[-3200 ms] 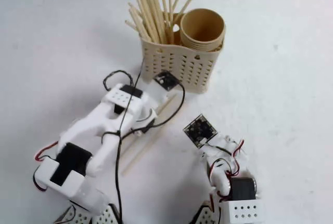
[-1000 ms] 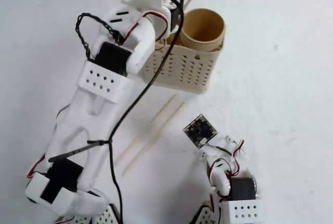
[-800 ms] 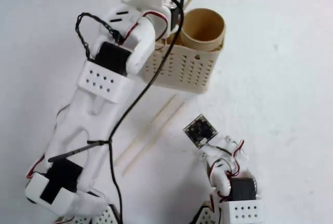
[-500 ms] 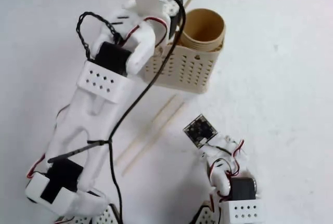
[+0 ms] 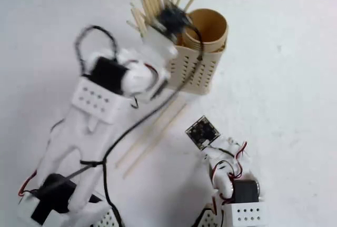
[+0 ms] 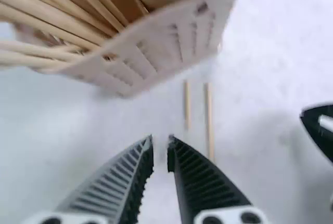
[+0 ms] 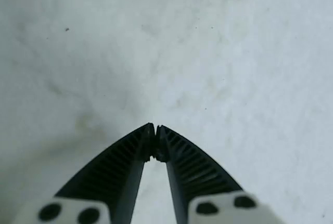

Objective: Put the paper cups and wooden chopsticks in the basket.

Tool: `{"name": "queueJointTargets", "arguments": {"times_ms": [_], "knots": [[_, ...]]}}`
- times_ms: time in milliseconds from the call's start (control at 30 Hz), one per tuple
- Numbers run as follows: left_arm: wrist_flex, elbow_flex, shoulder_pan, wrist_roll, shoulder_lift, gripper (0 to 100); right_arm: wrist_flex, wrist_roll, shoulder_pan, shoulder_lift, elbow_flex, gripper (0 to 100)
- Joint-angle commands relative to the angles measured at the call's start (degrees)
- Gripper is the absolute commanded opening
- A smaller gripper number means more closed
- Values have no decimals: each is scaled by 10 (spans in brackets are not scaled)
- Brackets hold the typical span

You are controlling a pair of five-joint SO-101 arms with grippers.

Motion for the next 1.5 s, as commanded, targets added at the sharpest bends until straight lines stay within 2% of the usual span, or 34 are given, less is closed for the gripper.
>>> {"name": "queueJointTargets", "arguments": {"times_ms": [0, 167, 267, 433, 567, 667, 900, 1033, 1200, 1333, 1467], "knots": [[-102, 196, 14, -54, -18, 72, 4, 3, -1, -2, 5, 19], [-315, 391, -3, -57, -16, 72, 4, 3, -1, -2, 5, 19], [-368, 441, -2, -57, -8, 72, 4, 3, -1, -2, 5, 19], [-375, 421, -28, -57, 79, 77, 4, 3, -2, -2, 5, 19], [-372, 358, -57, -57, 161, 144, 4, 3, -1, -2, 5, 19], [-345, 324, -61, -57, 196, 151, 4, 3, -1, -2, 5, 19], [-327, 313, -57, -54, 199, 151, 4, 3, -1, -2, 5, 19], [-328, 324, -56, -40, 149, 151, 4, 3, -1, -2, 5, 19], [-371, 396, -35, -25, 78, 151, 4, 3, -1, -2, 5, 19], [-397, 427, -7, -25, 85, 151, 4, 3, -1, -2, 5, 19], [-398, 408, -8, -21, 129, 151, 4, 3, -1, -2, 5, 19]]}}
